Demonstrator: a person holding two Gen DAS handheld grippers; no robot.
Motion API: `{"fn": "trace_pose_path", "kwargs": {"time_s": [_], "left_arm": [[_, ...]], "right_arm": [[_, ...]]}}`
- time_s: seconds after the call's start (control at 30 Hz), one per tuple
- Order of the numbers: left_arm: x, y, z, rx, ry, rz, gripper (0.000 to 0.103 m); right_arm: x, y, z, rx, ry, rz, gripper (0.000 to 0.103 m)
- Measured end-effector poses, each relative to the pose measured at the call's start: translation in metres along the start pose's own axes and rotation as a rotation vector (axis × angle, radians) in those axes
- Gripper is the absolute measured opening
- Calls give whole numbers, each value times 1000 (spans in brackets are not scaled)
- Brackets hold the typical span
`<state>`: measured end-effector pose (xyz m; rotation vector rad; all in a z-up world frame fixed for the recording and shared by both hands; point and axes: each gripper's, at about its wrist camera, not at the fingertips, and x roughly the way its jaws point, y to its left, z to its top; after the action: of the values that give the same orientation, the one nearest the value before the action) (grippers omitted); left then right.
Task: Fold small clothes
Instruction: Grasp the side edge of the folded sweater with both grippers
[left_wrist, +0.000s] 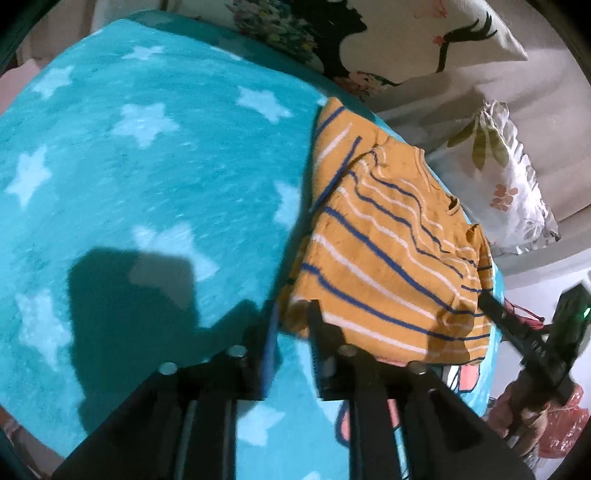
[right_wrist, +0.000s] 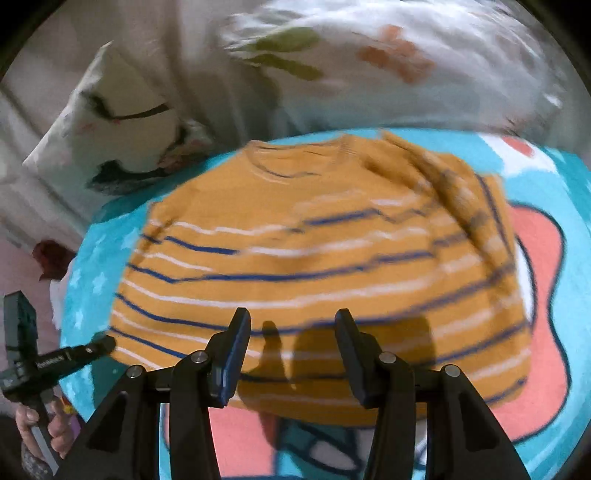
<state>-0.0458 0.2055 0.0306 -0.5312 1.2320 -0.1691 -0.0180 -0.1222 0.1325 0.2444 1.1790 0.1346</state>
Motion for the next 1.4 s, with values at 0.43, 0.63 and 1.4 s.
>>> {"fn": "trace_pose_path", "kwargs": {"time_s": [0.43, 0.63, 1.4], "left_arm": [[-28, 25, 25, 72, -62, 58, 68], [8, 0, 65, 154, 12, -92, 75], [102, -77, 142, 282, 174, -59, 16]], "right_arm": [[41, 151, -50, -543, 52, 36, 57], [51, 181, -98, -801, -21, -84, 58], [101, 213, -106, -846, -123, -166, 13]]}}
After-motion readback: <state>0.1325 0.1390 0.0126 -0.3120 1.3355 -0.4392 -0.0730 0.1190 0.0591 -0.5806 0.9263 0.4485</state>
